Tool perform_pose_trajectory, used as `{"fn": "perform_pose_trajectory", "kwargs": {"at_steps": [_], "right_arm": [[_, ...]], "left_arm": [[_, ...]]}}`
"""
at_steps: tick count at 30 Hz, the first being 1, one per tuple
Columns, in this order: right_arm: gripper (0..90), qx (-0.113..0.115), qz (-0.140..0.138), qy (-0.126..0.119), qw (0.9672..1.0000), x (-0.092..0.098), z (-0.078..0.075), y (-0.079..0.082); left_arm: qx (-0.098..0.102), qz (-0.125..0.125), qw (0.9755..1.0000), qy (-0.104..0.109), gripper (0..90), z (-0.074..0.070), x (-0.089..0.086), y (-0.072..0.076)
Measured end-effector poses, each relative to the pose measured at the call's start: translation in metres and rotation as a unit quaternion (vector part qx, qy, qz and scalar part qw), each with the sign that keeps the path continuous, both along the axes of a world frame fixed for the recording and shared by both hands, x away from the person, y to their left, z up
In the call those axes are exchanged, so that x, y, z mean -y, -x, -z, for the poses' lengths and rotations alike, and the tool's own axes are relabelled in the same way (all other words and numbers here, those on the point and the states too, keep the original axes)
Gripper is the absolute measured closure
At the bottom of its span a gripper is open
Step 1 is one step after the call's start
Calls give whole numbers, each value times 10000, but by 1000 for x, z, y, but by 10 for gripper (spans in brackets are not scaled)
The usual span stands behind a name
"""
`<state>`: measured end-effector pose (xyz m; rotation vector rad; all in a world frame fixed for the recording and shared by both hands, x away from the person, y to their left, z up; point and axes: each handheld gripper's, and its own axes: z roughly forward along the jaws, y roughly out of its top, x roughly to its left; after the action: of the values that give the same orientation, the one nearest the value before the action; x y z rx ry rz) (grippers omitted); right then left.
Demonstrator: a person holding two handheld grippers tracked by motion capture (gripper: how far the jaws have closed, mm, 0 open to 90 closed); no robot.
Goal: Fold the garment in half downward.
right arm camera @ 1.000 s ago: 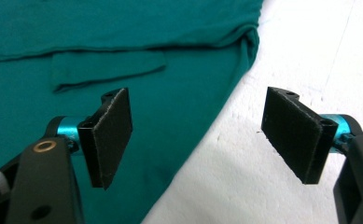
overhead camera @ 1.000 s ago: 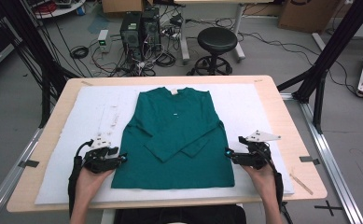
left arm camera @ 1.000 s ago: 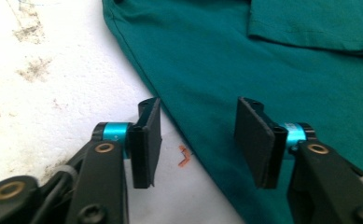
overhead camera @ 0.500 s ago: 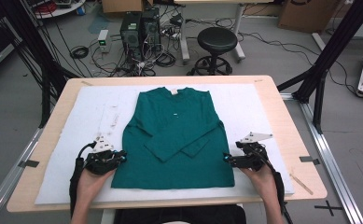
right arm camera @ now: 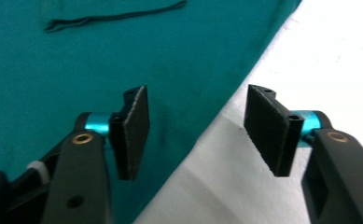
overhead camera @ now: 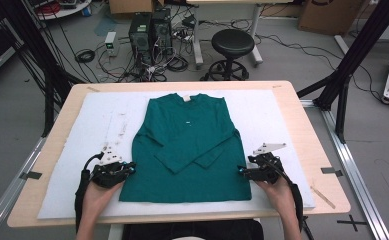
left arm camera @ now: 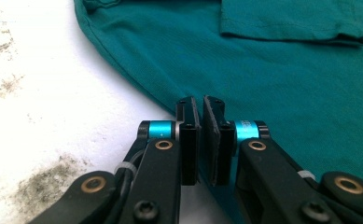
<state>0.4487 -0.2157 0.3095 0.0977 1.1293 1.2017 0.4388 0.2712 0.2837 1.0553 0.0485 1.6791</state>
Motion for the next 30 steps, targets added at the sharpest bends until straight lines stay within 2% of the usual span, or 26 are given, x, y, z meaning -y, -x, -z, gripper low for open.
{"fn": "perform_pose_trajectory", "kwargs": {"at_steps": [4,8,14,18,25,30], "right_arm": [[447,50,62,-4,10000,-5,0,-2],[521,81,44,-105,9999,-5,1,-2],[744,95,-78,-37,9999,-6,3,-2],[848,49,-168,5,9998,-6,2,-3],[881,-74,-406,46,9991,-2,2,-4],[882,-75,-470,128,9988,1,9,-3]], "left_arm": [[1,16,10000,1,846,0,0,0],[5,15,10000,1,846,0,0,0],[18,3,10000,-4,847,0,0,0],[-18,93,10000,-13,859,0,-1,0],[-26,130,9998,-137,870,1,-3,0],[13,262,9995,-200,870,8,-9,2]]}}
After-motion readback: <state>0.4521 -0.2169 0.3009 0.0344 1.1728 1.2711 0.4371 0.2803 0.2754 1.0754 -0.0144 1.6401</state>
